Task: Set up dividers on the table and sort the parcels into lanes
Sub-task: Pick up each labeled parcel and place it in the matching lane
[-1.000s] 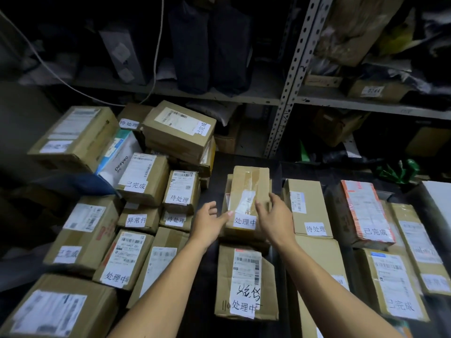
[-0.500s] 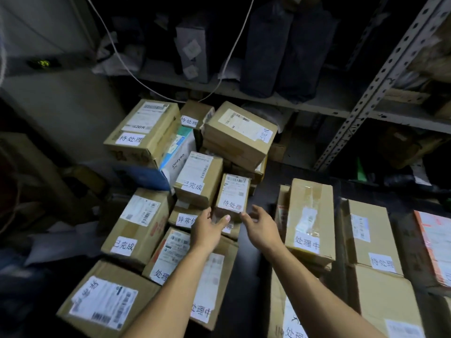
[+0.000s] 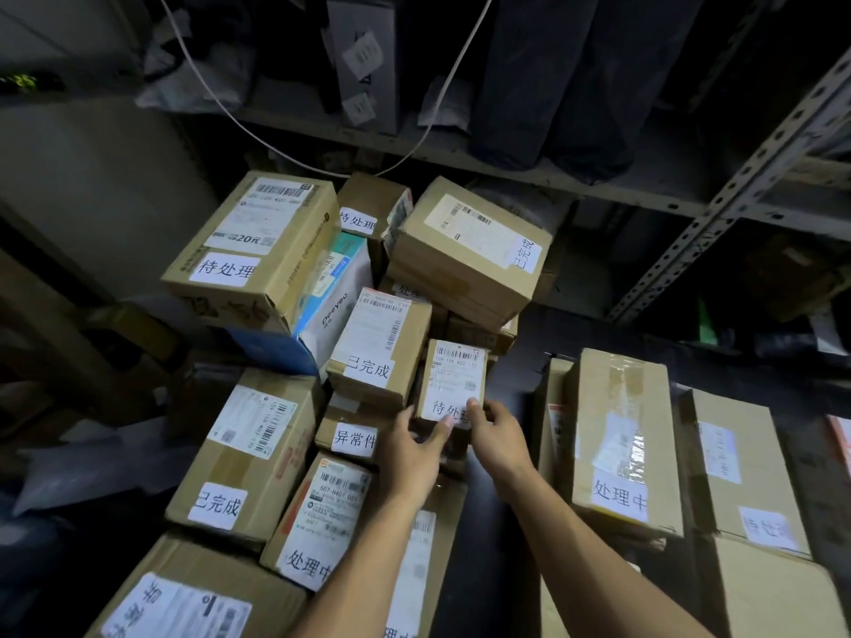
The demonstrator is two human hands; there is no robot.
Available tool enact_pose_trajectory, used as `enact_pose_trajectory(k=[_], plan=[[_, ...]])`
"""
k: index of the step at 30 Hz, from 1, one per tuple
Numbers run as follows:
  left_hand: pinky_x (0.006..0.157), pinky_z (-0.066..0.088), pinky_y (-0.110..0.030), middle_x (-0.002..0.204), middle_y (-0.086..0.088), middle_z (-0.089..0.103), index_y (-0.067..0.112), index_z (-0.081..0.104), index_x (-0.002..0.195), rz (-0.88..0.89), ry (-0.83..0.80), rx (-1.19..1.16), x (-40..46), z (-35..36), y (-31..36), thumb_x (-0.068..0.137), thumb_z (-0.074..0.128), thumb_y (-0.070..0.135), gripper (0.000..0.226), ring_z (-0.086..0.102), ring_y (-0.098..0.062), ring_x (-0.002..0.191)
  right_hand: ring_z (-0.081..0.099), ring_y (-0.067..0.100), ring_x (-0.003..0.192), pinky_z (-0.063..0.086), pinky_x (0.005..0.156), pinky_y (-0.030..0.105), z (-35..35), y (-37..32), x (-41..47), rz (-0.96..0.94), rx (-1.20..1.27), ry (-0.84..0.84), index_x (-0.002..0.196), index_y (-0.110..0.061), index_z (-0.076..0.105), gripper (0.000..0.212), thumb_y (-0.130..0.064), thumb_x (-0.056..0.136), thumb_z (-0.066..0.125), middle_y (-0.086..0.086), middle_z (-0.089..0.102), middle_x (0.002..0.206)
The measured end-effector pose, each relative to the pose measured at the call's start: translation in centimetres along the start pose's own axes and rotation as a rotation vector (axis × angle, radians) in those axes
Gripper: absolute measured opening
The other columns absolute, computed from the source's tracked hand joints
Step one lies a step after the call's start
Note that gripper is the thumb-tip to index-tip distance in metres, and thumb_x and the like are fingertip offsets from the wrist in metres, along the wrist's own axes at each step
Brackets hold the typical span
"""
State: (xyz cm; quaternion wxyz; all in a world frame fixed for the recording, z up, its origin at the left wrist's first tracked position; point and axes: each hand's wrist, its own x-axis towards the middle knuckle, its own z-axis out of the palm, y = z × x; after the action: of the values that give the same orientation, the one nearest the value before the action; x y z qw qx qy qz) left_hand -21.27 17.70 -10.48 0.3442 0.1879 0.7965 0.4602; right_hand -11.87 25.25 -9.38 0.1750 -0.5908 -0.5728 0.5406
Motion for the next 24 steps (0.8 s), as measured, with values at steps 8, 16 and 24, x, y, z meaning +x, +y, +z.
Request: enact_pose_trajectory(k=[8, 16, 24], plan=[[0.062, 0.042, -0.018, 0.087, 0.009, 0.065, 0.024, 0.055, 0.086, 0.008, 0.066, -0.067, -1.6, 0.0, 0.8, 0.08, 0.072, 0.051, 0.032, 0.06, 0.0, 0.08, 0.07, 0.019, 0.097, 0.053, 0.073, 0.032, -0.5, 0.4, -1.8, 0.054, 0.211, 0.009, 0.109, -0.022, 0.051, 0.023, -0.039, 0.096, 0.059, 0.005, 0.069, 0.11], [0.07, 0.052, -0.018, 0.105, -0.001, 0.072, 0.022, 0.056, 0.109, -0.015, -0.107, -0.385, -4.2, -1.1, 3.4, 0.081, 0.078, 0.034, 0.037, 0.07, -0.005, 0.09, 0.07, 0.01, 0.098, 0.057, 0.083, 0.031, -5.3, -0.7, -5.5, -0.136, 0.261, -0.026, 0.113, -0.022, 0.055, 0.032, -0.04, 0.09, 0.067, 0.003, 0.07, 0.113], [0.069, 0.055, -0.017, 0.11, 0.004, 0.074, 0.04, 0.055, 0.127, 0.138, -0.368, -0.431, -10.6, 2.3, 8.2, 0.084, 0.075, 0.026, 0.049, 0.071, -0.01, 0.096, 0.067, 0.014, 0.107, 0.054, 0.076, 0.03, -15.2, -0.6, -9.0, -0.17, 0.29, -0.11, 0.138, -0.04, 0.047, 0.063, -0.054, 0.079, 0.066, -0.005, 0.067, 0.122]])
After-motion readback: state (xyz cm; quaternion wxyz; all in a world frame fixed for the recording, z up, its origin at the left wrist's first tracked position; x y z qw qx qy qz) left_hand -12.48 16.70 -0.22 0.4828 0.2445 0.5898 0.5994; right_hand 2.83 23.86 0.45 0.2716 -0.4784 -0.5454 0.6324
